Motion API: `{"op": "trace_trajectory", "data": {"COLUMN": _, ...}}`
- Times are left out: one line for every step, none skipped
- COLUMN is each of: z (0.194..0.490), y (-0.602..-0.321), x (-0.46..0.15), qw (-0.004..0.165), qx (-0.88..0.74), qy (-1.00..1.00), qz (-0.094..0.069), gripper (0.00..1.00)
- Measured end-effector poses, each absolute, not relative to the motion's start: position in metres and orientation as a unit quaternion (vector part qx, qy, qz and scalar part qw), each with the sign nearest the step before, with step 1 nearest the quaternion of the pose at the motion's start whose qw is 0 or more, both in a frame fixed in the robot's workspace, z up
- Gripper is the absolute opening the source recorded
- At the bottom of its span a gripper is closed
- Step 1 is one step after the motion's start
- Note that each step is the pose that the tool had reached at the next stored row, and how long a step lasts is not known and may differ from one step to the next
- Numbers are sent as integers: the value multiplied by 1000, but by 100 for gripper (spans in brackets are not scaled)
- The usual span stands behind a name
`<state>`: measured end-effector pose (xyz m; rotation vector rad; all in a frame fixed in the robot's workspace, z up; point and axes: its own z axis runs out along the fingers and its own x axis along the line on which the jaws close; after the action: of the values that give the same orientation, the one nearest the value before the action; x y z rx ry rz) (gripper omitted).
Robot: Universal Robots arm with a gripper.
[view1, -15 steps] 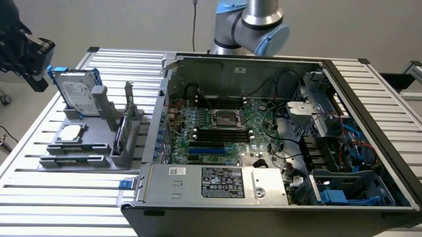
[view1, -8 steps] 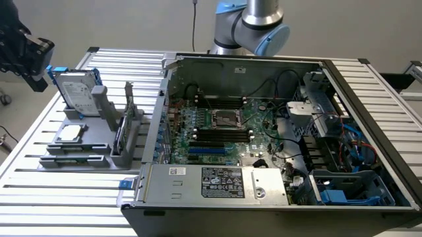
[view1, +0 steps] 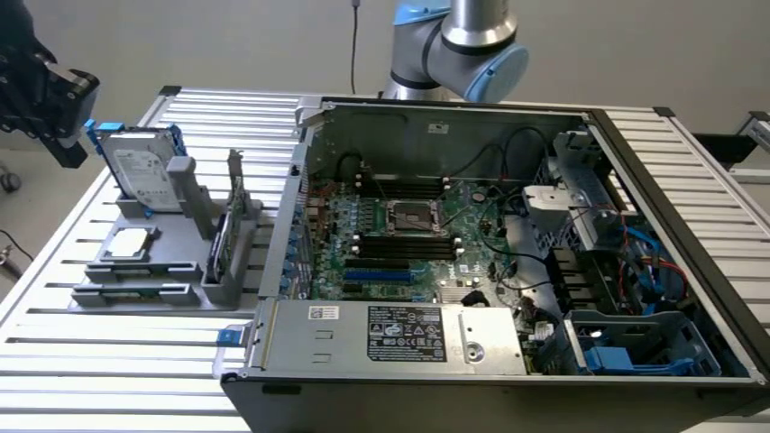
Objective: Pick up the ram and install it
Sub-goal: 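Pick up the ram and move it above insertion slot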
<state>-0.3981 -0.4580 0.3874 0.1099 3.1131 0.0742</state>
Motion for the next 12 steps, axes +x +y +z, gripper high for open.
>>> {"op": "trace_trajectory", "data": {"z": 387, "y": -458, "x": -398, "qw": 13, "qx": 35, "qy": 999, "qz": 24, "gripper": 11}}
{"op": "trace_trajectory", "data": {"z": 387, "y": -458, "x": -398, "qw": 13, "qx": 35, "qy": 999, "qz": 24, "gripper": 11}}
{"op": "trace_trajectory", "data": {"z": 387, "y": -458, "x": -399, "qw": 13, "qx": 35, "qy": 999, "qz": 24, "gripper": 11}}
{"op": "trace_trajectory", "data": {"z": 386, "y": -458, "x": -400, "qw": 13, "qx": 31, "qy": 999, "qz": 24, "gripper": 11}}
{"op": "trace_trajectory", "data": {"z": 385, "y": -458, "x": -400, "qw": 13, "qx": 24, "qy": 999, "qz": 24, "gripper": 11}}
{"op": "trace_trajectory", "data": {"z": 384, "y": -458, "x": -400, "qw": 12, "qx": 15, "qy": 1000, "qz": 24, "gripper": 11}}
{"op": "trace_trajectory", "data": {"z": 383, "y": -458, "x": -400, "qw": 12, "qx": 7, "qy": 1000, "qz": 24, "gripper": 11}}
{"op": "trace_trajectory", "data": {"z": 382, "y": -458, "x": -400, "qw": 12, "qx": -2, "qy": 1000, "qz": 24, "gripper": 11}}
{"op": "trace_trajectory", "data": {"z": 381, "y": -458, "x": -400, "qw": 12, "qx": -11, "qy": 1000, "qz": 24, "gripper": 11}}
{"op": "trace_trajectory", "data": {"z": 380, "y": -458, "x": -400, "qw": 11, "qx": -20, "qy": 999, "qz": 25, "gripper": 11}}
{"op": "trace_trajectory", "data": {"z": 379, "y": -458, "x": -400, "qw": 11, "qx": -29, "qy": 999, "qz": 25, "gripper": 11}}
{"op": "trace_trajectory", "data": {"z": 378, "y": -458, "x": -400, "qw": 11, "qx": -39, "qy": 999, "qz": 25, "gripper": 11}}
